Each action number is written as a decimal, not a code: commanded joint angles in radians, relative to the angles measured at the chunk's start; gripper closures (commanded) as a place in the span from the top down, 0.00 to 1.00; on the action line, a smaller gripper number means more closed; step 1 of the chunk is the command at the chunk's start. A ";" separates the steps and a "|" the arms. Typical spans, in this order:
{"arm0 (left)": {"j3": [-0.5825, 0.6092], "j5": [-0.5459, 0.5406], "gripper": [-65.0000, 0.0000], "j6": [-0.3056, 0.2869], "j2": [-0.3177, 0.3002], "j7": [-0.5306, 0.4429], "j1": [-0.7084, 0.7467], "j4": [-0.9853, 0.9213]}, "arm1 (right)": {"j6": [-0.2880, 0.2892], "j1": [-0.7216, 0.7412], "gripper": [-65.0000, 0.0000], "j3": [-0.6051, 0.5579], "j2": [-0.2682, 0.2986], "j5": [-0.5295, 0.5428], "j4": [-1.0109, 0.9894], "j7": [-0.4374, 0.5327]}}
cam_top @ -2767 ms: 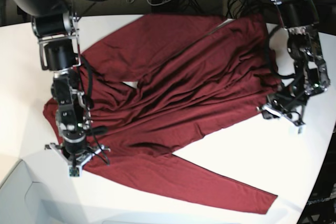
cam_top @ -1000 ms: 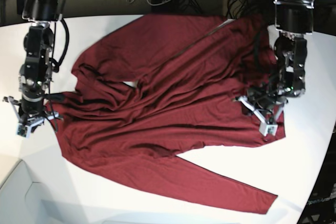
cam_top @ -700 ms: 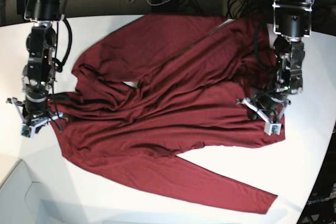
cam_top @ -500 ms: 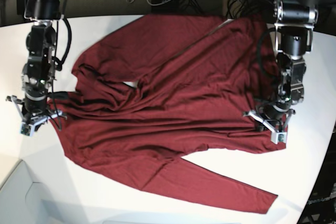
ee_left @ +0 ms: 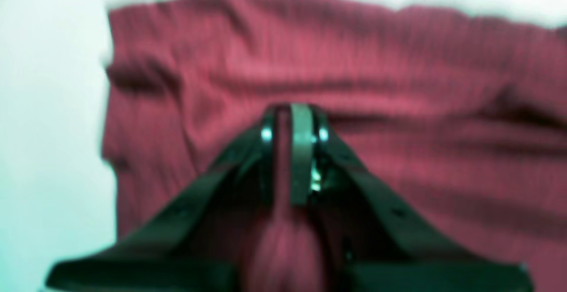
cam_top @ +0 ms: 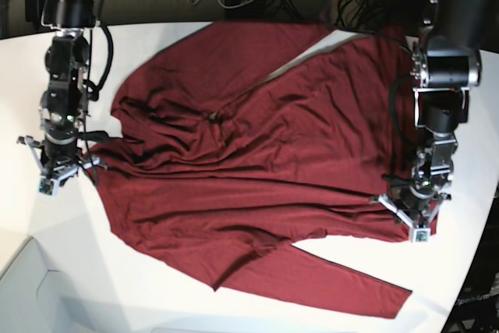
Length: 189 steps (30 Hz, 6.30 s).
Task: Layout the t-shirt on the table in an organized manner, then fold the t-shirt properly
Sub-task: 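Pull the side edges apart with both grippers to widen the body, then hold the side edges with both grippers and tug them straight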
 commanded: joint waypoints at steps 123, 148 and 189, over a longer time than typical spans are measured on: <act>-0.253 0.214 0.08 0.003 -0.061 0.089 -0.048 -0.062 | 0.140 0.537 0.00 -0.270 -0.025 -0.007 -0.898 0.338; -0.443 0.213 0.08 -0.008 0.029 0.414 0.128 0.470 | 0.139 0.288 0.00 -0.263 0.002 -0.007 -0.257 0.108; -0.366 0.216 0.08 -0.005 0.018 0.290 0.146 0.243 | 0.142 0.452 0.00 -0.270 -0.039 -0.007 -0.713 0.225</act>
